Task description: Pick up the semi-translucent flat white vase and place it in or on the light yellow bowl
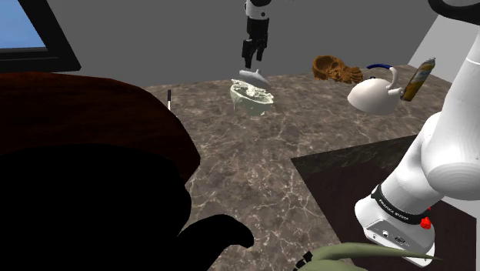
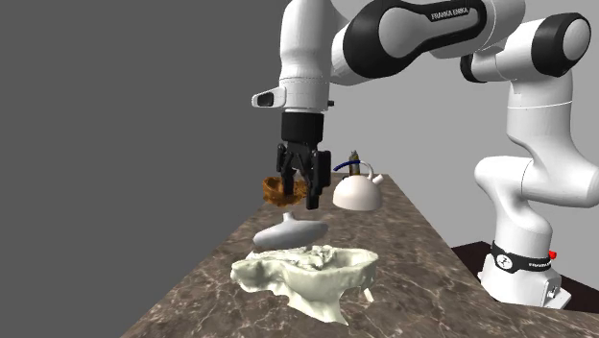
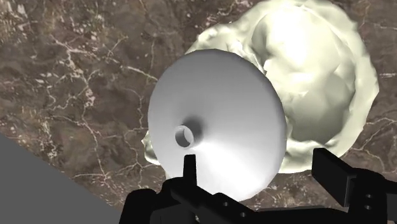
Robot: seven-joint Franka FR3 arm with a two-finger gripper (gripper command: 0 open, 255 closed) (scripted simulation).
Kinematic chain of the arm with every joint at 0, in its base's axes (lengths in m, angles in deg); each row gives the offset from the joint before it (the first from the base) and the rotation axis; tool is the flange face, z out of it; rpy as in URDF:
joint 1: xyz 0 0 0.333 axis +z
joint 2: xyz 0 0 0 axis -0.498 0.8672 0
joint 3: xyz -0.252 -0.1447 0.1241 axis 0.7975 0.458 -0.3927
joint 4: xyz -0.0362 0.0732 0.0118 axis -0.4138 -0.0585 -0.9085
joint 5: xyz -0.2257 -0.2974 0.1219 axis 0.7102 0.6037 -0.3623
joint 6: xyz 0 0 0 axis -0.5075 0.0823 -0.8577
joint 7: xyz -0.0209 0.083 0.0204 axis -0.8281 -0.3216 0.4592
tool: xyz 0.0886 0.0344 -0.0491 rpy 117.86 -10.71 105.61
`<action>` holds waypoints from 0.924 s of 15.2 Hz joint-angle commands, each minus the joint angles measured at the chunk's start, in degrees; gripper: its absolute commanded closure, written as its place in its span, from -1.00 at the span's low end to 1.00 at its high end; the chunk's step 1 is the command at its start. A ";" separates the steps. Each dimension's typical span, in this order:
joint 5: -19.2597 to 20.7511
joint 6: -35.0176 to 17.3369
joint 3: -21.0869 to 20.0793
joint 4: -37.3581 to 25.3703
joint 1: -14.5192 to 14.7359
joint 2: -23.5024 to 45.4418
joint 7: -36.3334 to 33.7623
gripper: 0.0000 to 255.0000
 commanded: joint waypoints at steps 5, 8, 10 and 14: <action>0.17 5.57 0.05 -4.99 0.01 -0.60 -0.12 -1.00; 0.19 7.07 0.06 -6.45 -0.01 -0.65 -0.14 -1.00; 0.19 7.08 0.06 -6.46 -0.01 -0.64 -0.14 -1.00; 0.19 7.08 0.06 -6.46 -0.01 -0.64 -0.14 -1.00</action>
